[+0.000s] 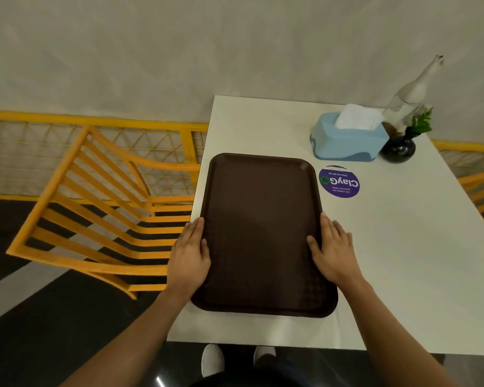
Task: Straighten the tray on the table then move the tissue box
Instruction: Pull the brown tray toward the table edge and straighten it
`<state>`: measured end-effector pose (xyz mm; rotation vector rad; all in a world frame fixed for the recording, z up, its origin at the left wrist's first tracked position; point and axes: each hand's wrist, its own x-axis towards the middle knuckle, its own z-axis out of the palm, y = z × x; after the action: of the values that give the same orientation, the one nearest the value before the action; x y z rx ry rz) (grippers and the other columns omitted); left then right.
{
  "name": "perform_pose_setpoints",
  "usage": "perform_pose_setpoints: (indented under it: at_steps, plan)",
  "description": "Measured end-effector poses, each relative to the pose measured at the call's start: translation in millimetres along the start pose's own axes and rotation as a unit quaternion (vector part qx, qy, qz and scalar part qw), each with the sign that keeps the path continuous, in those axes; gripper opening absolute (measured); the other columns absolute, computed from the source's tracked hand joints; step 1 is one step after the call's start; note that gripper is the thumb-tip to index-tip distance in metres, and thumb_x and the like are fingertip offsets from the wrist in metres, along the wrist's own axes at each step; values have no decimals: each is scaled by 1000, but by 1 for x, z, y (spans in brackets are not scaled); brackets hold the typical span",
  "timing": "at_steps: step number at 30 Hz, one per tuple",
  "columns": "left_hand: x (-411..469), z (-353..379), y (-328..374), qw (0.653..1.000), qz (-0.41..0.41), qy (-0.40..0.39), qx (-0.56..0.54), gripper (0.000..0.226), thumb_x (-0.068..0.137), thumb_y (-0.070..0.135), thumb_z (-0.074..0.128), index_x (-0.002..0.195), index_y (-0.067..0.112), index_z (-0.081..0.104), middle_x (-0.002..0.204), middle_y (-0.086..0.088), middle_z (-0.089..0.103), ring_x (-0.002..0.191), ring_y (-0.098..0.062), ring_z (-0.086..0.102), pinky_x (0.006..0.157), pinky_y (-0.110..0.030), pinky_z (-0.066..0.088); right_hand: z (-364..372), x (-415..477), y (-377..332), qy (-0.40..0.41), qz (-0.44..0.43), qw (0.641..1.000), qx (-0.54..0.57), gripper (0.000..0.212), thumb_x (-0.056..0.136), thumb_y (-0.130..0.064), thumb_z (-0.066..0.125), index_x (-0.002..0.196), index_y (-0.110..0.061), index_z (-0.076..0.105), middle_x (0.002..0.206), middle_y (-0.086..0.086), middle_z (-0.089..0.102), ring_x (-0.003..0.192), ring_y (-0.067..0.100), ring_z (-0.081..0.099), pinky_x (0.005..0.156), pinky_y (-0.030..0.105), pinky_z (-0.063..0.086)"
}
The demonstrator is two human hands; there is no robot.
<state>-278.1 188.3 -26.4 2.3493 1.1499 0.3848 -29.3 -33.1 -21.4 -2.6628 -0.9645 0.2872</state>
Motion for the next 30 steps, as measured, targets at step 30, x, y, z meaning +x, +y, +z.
perform_pose_setpoints:
  at_steps: [30]
  plan:
    - [-8, -1, 3, 998, -14, -10, -54, 57, 103, 21, 45, 157, 20, 29, 161, -2, 35, 152, -20, 21, 117, -38, 29, 5, -5, 7, 7, 2, 999, -32, 71, 103, -55, 29, 159, -20, 3, 166, 6, 18, 152, 33, 8, 120, 57, 10]
